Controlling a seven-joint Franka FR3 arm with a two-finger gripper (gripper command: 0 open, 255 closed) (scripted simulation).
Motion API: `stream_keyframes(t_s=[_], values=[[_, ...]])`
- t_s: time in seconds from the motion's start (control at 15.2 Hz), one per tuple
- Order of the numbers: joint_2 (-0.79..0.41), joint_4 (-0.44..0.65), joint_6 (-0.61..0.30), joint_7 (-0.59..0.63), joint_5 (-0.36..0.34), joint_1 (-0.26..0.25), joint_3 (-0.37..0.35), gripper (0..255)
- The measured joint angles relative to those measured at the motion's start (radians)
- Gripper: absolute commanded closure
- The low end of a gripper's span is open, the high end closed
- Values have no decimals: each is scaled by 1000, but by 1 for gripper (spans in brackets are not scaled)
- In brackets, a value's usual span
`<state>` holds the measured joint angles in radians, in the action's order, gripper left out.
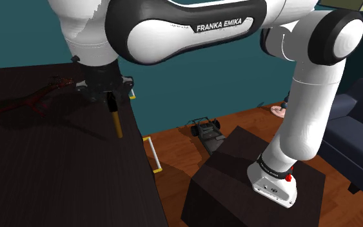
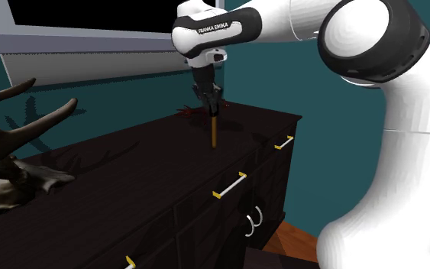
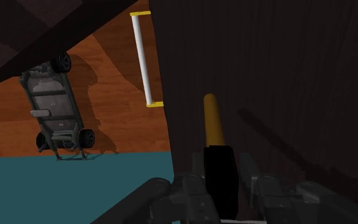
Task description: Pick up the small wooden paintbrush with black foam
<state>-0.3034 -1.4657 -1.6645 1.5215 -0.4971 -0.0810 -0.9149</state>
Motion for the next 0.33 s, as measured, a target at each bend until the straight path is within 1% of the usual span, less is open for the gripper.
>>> stream_keyframes(t_s=[0.33], values=[[-17, 83, 69, -11, -11, -28, 1, 255]])
